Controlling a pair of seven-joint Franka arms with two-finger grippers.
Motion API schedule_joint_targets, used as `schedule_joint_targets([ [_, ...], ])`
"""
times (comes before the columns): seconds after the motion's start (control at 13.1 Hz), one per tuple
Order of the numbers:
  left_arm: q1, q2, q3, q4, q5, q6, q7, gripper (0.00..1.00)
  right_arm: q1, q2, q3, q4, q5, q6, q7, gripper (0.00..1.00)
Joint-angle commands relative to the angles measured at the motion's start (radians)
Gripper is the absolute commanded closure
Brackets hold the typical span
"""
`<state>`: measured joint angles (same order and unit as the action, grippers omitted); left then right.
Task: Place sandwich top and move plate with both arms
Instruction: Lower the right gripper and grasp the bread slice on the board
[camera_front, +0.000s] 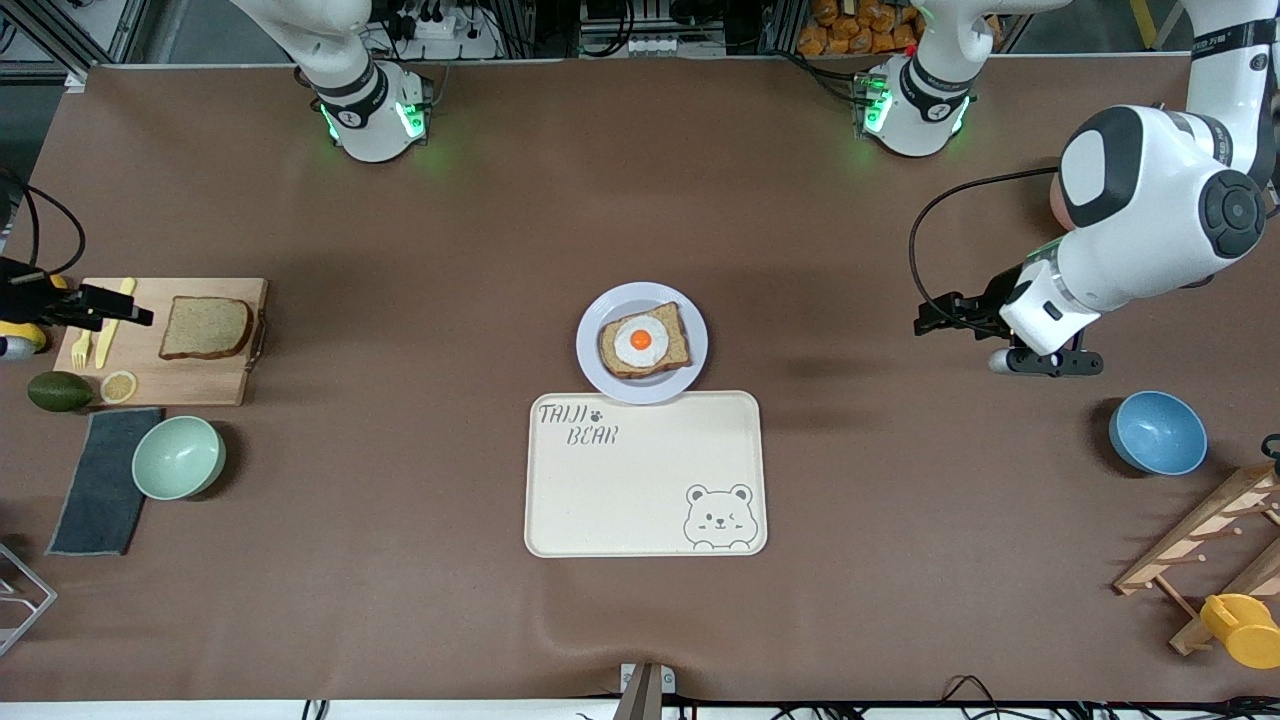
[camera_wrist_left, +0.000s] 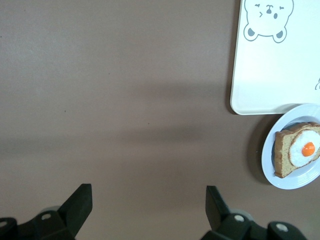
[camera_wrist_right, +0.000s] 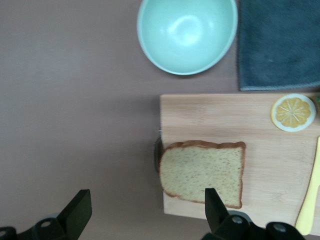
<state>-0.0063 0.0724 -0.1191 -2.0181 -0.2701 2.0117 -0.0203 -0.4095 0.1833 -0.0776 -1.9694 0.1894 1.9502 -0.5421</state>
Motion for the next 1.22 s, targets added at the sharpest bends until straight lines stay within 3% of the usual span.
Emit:
schedule_joint_targets([
  [0.0, 0.023, 0.007, -0.004, 0.018, -0.021, 0.01, 0.014, 0.0, -0.035, 0.007, 0.015, -0.048, 0.018, 0.053, -0.016, 0.03],
  [0.61, -0.006, 0.065, -0.007, 0.107, -0.05, 0.016, 0.014, 0.0, -0.11, 0.126, 0.015, -0.048, 0.019, 0.133, -0.09, 0.08],
  [1.15, -0.04, 0.081, -0.013, 0.113, -0.05, 0.042, -0.003, 0.0, -0.146, 0.199, 0.016, -0.048, 0.024, 0.206, -0.173, 0.14],
])
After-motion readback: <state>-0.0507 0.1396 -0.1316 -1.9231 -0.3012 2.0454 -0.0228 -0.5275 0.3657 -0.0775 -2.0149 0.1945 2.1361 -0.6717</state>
